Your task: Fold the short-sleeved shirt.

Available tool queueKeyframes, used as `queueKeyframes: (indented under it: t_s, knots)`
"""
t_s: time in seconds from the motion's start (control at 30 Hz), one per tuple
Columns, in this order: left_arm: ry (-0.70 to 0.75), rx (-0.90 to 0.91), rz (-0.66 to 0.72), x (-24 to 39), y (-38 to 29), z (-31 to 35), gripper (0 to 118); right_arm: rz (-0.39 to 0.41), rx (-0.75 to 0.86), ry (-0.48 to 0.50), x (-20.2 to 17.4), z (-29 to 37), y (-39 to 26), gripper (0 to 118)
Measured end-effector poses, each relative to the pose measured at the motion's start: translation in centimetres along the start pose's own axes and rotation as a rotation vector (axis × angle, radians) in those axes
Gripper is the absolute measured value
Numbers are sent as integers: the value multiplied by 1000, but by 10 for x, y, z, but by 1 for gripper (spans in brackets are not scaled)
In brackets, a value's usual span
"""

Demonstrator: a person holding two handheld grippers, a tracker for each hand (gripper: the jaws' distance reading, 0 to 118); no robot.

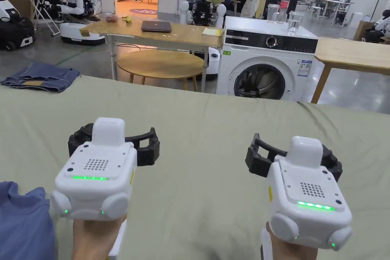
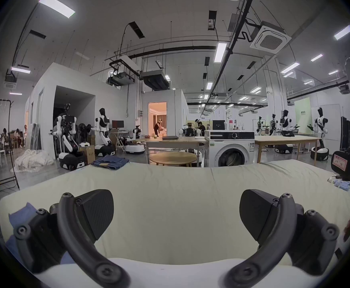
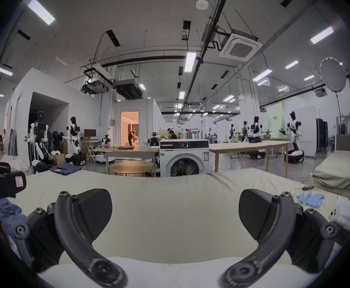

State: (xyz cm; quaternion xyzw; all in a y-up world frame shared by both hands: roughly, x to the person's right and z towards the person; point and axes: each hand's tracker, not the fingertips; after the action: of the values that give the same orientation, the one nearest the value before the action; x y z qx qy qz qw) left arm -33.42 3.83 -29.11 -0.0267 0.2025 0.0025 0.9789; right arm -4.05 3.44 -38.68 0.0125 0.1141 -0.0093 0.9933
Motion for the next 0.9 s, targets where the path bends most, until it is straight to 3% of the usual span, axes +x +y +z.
queueKeyframes:
  t_s: [0.2, 0.9]
  knots:
    - [-4, 7, -11, -8, 11, 4, 118, 49, -10, 18, 0, 5, 0, 118]
    - [-41, 2, -38, -9, 18, 19, 118, 44, -38, 40, 0, 15, 16, 118]
